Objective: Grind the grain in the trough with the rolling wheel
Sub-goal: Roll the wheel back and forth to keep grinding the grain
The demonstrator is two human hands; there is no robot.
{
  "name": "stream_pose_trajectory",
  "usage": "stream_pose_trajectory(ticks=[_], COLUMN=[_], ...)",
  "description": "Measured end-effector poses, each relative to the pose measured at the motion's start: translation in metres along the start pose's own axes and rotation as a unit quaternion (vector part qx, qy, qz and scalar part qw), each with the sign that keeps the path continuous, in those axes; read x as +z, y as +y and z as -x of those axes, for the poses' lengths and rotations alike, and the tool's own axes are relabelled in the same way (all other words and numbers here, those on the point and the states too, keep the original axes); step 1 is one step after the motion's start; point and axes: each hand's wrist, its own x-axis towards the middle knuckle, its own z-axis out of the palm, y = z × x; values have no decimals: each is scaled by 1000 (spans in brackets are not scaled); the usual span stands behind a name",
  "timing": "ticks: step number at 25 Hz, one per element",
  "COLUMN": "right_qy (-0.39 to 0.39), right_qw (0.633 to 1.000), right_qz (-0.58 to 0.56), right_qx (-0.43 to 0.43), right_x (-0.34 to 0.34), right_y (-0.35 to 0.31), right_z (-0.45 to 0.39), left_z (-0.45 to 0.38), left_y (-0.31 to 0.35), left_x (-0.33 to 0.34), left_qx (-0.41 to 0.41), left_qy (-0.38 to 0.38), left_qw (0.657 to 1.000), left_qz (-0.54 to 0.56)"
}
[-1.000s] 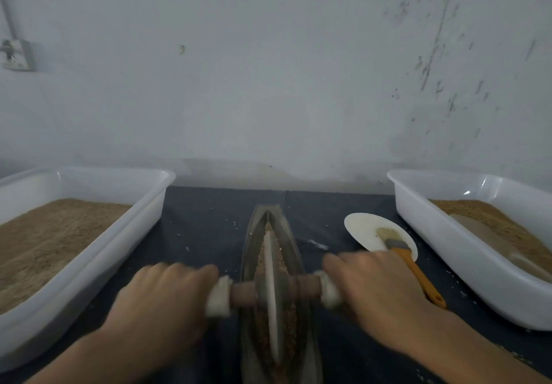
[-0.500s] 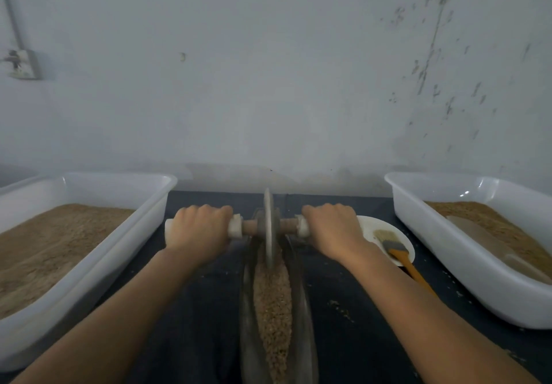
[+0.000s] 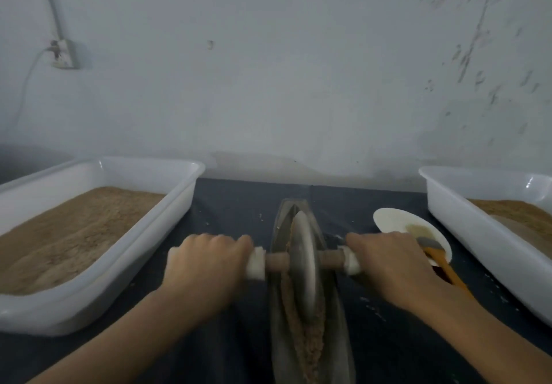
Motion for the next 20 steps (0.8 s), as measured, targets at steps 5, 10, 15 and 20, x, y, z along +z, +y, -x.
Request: stream_pose_trajectory(ticks=[5, 10, 15, 20], right_qy=[5, 22, 111, 48], right_qw=[998, 999, 991, 997], right_qz=[-2, -1, -1, 33], right_qx=[63, -41, -73, 48], right_x=[13, -7, -19, 16], right_y=[5, -3, -4, 9], right_z=[-55, 29, 58, -38], left_z=[-76, 9, 33, -59], left_y=[-5, 3, -3, -3], left_x=[4, -4, -20, 16], left_qx=[-36, 38, 80, -26], left_qy=[8, 52, 72, 21], left_qw=[999, 998, 994, 999], left_qz=[-11, -1, -10, -6])
